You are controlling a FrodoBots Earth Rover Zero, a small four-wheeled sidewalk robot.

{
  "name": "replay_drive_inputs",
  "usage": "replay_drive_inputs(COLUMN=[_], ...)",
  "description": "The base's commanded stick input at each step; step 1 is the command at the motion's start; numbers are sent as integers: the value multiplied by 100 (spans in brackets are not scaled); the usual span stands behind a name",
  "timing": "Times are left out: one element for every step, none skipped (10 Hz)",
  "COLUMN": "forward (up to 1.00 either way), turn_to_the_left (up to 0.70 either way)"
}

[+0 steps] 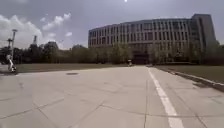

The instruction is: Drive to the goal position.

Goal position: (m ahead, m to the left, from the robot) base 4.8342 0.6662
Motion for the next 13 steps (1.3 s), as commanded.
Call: replay_drive_inputs(forward=[70, 70, 70, 70, 70, 70, 70, 70, 70, 70, 70, 70, 70], turn_to_the_left=[3, 3, 3, 3, 3, 3, 3, 3, 3, 1, -15, -31, -32])
